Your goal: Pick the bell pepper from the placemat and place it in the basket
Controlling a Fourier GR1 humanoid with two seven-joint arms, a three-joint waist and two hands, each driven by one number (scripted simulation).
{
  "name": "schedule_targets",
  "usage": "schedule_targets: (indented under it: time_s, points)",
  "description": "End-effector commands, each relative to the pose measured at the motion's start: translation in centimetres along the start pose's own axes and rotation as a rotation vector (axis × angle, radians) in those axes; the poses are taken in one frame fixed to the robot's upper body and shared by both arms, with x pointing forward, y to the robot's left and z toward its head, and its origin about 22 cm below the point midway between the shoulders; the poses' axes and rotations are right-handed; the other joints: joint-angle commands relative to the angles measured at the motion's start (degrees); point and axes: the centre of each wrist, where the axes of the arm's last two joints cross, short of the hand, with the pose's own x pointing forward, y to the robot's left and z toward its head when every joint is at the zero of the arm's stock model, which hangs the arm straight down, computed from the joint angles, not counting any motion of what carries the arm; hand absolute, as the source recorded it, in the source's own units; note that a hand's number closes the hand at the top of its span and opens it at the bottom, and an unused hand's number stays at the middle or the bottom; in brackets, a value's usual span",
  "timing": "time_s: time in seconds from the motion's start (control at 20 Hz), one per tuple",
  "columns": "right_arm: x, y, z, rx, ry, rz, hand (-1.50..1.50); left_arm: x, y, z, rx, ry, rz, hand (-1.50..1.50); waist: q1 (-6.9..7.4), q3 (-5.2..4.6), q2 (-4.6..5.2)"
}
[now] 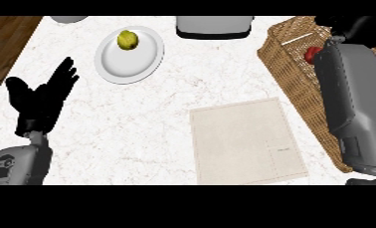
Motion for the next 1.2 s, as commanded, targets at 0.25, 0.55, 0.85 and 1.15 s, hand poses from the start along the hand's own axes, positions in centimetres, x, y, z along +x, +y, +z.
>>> schedule_targets:
  time_s: [0.25,0.55,0.85,1.15]
  points:
    - [-0.8,-3.5,-3.5,-0.214,0.195,-0.283,-1.5,-0.1,0.9,0.7,0.012,0.004,0.003,0.0,-0.47,0.01,-0.38]
    - [-3.8,-7.6,-3.0,-0.281,0.276,-0.442,-1.5,-0.6,1.3,0.1,0.042,0.029,0.003,0.0,-2.95,-0.03,-0.88]
    - [-8.3,-13.2,1.6,-0.149,0.302,-0.424,-1.5,-1.1,0.7,0.5,0.047,0.049,0.02,0.0,-3.49,-0.08,-1.24]
    - [-14.3,-19.7,4.0,-0.053,0.289,-0.387,-1.5,-1.5,2.7,1.5,0.049,0.01,0.015,0.0,-2.9,-0.04,-0.96]
